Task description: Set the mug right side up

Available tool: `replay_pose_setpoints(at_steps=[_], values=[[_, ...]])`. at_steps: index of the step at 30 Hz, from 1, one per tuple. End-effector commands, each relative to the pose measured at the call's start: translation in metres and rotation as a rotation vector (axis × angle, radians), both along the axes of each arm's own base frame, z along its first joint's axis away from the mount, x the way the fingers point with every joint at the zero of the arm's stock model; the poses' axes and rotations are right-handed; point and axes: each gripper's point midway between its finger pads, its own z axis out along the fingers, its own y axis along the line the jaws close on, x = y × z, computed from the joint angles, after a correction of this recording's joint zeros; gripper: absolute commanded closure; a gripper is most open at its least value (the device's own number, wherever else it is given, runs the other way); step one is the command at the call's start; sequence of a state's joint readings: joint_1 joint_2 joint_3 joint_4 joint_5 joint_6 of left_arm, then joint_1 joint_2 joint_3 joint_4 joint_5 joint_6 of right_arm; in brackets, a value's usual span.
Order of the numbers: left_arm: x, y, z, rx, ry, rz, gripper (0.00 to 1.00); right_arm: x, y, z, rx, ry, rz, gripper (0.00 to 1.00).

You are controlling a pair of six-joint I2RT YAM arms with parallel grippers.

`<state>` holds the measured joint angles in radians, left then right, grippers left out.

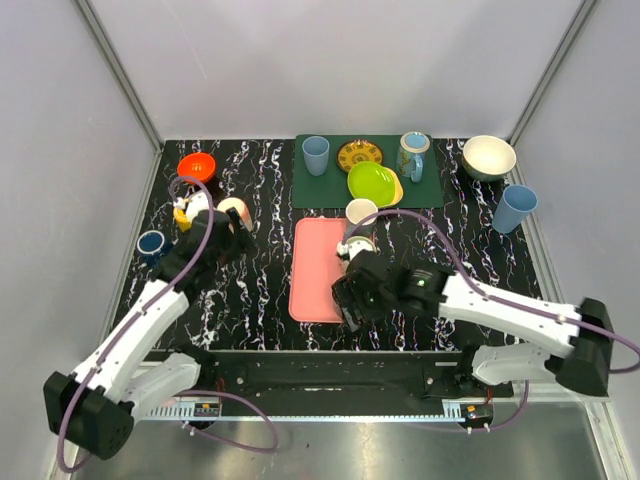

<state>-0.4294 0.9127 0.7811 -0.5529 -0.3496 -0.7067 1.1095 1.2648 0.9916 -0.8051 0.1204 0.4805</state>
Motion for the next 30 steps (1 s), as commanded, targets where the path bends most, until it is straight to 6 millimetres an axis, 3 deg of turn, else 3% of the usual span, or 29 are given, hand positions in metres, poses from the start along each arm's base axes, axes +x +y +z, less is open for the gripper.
replay_pose_setpoints(at_steps=[1, 2, 4, 5, 7, 8, 10, 20, 30], values=[[0.045, 0.009, 0.028, -0.016, -0.048, 0.025, 0.19, 0.005, 0.039, 0.116, 0.381, -0.147, 0.06, 0.19], [0.054, 0.005, 0.011, -0.008, 0.011, 0.01, 0.22, 0.008, 0.039, 0.13, 0.416, -0.183, 0.058, 0.19], [0.07, 0.004, 0.008, 0.0, 0.031, -0.001, 0.25, 0.019, 0.037, 0.157, 0.477, -0.285, 0.039, 0.19], [0.076, 0.002, -0.009, 0.013, 0.086, -0.007, 0.28, 0.023, 0.035, 0.163, 0.488, -0.316, 0.029, 0.19], [0.088, 0.005, -0.016, 0.017, 0.113, -0.001, 0.33, 0.033, 0.031, 0.172, 0.486, -0.378, 0.002, 0.19], [0.092, 0.007, -0.032, 0.021, 0.159, 0.002, 0.35, 0.036, 0.03, 0.174, 0.481, -0.391, -0.006, 0.19], [0.099, 0.012, -0.045, 0.009, 0.198, 0.018, 0.38, 0.041, 0.029, 0.176, 0.46, -0.421, -0.006, 0.19], [0.125, 0.023, -0.068, 0.049, 0.261, 0.036, 0.42, 0.048, 0.029, 0.173, 0.44, -0.471, 0.008, 0.17], [0.136, 0.037, -0.087, 0.06, 0.287, 0.069, 0.56, 0.045, 0.024, 0.153, 0.438, -0.446, -0.02, 0.17]])
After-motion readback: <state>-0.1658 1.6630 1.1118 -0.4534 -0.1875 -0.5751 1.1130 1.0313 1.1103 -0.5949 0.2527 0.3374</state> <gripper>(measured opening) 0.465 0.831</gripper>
